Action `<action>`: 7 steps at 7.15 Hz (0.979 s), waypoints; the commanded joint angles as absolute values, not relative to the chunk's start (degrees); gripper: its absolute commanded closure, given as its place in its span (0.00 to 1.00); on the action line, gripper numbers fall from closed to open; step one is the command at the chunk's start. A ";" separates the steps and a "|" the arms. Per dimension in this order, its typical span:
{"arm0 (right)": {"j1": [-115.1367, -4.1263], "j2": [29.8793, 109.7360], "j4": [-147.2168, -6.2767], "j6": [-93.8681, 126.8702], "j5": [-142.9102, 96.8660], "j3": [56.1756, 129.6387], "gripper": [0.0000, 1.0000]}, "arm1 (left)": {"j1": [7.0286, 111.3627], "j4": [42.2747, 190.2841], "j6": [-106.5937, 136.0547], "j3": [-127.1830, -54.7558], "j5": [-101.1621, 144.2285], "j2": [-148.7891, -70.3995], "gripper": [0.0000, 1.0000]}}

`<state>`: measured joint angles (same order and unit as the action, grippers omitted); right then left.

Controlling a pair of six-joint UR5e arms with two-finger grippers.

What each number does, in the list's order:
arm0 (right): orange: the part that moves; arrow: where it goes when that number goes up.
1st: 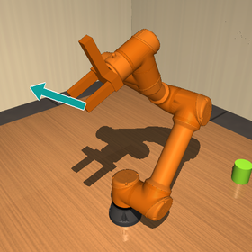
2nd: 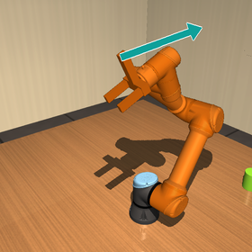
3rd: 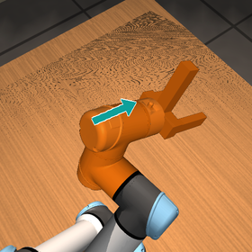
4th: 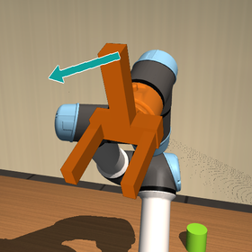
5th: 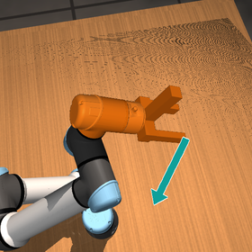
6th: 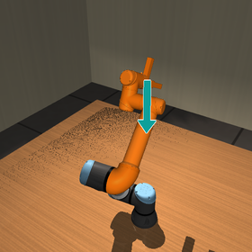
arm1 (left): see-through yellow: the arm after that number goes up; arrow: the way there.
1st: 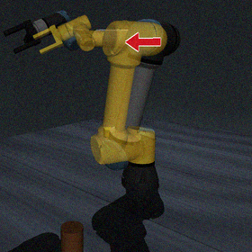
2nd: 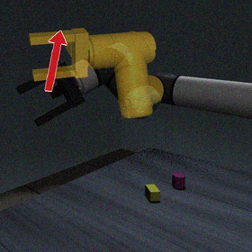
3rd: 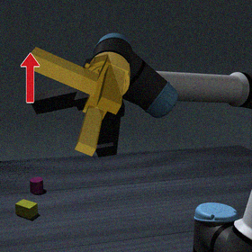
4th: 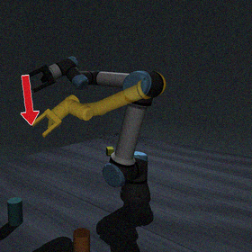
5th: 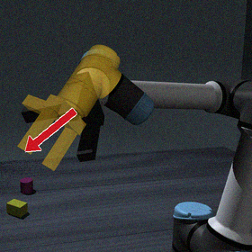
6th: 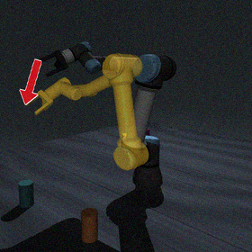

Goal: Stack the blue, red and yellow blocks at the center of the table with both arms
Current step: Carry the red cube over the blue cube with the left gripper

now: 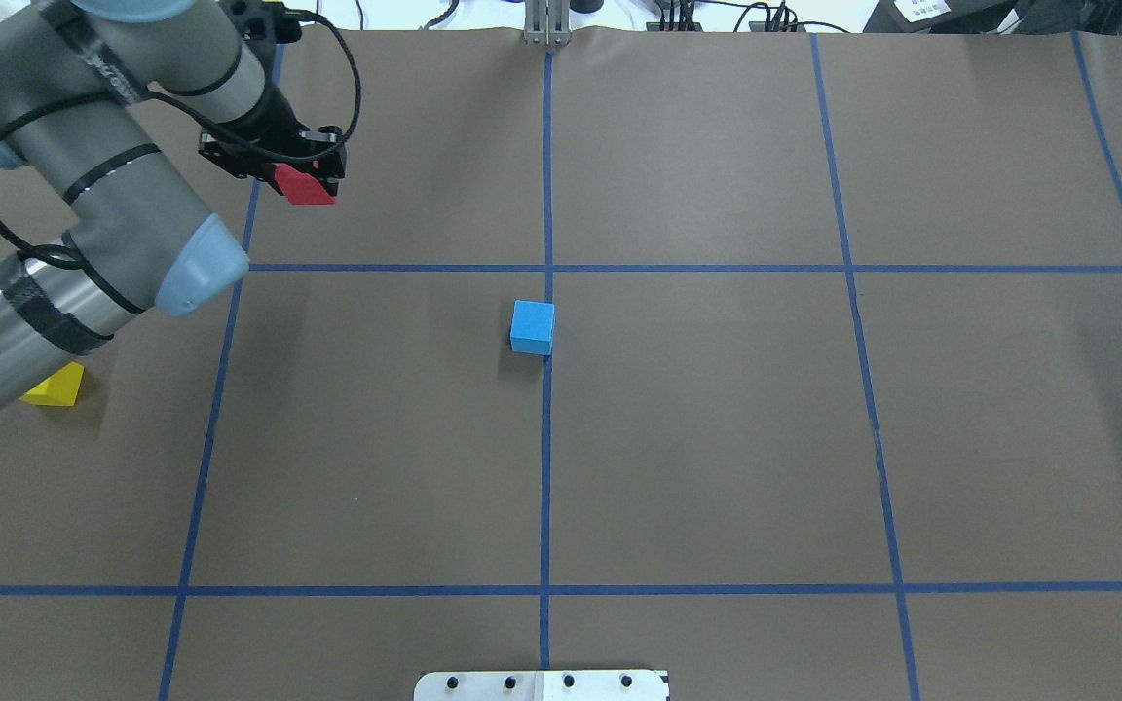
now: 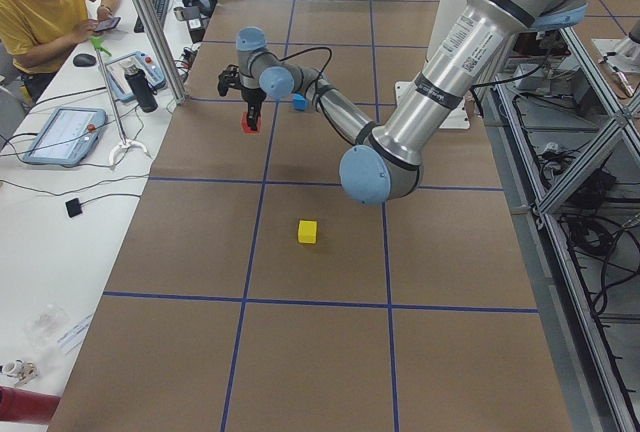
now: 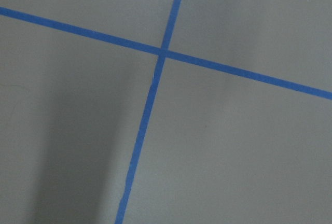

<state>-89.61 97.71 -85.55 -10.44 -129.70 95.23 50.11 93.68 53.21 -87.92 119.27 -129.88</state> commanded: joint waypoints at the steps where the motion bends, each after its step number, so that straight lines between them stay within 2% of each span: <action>1: -89.91 98.61 -85.43 -10.02 -129.46 95.19 0.00 | 41.27 91.58 62.19 -86.24 114.45 -137.87 1.00; 2: -89.91 98.61 -85.43 -10.11 -129.55 95.19 0.00 | 38.78 91.58 63.36 -84.05 112.08 -140.86 1.00; 4: -89.91 98.61 -85.43 -9.93 -129.55 95.19 0.00 | 31.58 91.67 63.28 -83.94 105.50 -141.94 1.00; 7: -89.91 98.53 -85.43 -9.84 -129.55 95.19 0.00 | 29.53 91.84 62.58 -82.36 103.45 -143.17 1.00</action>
<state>-89.91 98.60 -85.43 -9.96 -129.51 95.22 29.94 91.75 62.96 -83.20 103.88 -142.83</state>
